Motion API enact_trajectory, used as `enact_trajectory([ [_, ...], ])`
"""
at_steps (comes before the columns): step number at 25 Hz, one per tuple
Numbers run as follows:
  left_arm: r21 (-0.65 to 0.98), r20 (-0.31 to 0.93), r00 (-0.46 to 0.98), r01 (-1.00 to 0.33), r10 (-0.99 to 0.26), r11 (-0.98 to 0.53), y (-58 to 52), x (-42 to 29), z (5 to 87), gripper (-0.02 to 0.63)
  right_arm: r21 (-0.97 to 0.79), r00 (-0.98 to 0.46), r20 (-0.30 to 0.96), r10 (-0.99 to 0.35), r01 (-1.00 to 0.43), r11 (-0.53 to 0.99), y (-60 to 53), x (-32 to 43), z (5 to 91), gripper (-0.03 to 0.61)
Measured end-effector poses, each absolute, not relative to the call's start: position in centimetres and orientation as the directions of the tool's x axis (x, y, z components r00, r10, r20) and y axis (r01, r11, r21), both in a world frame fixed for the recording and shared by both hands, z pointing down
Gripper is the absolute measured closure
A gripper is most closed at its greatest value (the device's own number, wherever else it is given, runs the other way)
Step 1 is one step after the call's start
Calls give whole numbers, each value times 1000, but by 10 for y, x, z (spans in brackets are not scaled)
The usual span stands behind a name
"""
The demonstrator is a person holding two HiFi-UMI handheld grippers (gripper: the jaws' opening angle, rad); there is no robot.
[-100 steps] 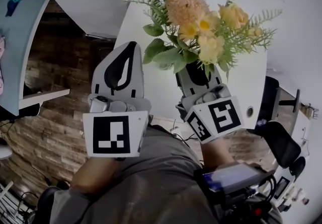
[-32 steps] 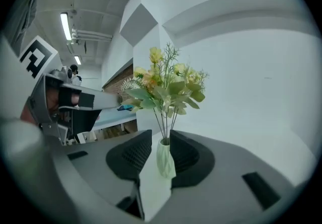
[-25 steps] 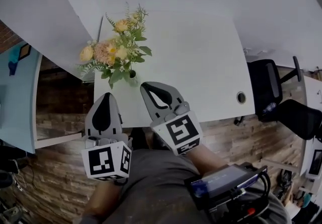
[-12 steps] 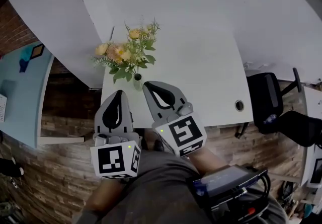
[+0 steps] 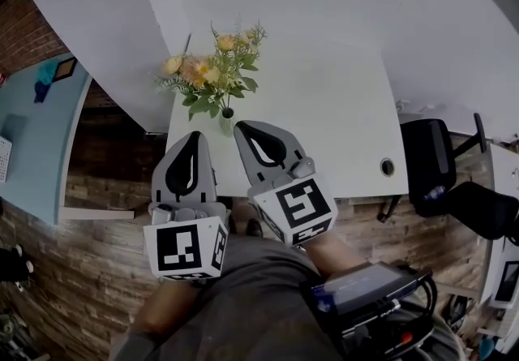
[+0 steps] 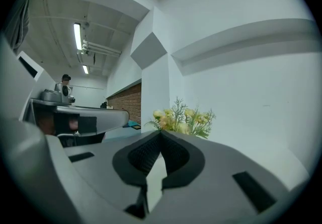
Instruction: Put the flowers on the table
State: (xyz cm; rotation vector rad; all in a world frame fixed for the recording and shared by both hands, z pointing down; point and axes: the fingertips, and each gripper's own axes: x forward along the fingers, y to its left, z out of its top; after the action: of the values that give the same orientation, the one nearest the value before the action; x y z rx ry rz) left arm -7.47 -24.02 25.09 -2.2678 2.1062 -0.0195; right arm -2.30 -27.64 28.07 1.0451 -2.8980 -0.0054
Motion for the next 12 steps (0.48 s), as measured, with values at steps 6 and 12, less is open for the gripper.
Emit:
enact_trajectory([
  [6,-44,-22,81,-996,-996,-80,-239,-73,251,609,20,-779,41,-625,-625,780,-274,-26,281,572],
  [12,-46,-20,85,-995,-996,-84,-240,-72,251,609,22,-780,52,-624,-623,782,-274,-25,284,572],
])
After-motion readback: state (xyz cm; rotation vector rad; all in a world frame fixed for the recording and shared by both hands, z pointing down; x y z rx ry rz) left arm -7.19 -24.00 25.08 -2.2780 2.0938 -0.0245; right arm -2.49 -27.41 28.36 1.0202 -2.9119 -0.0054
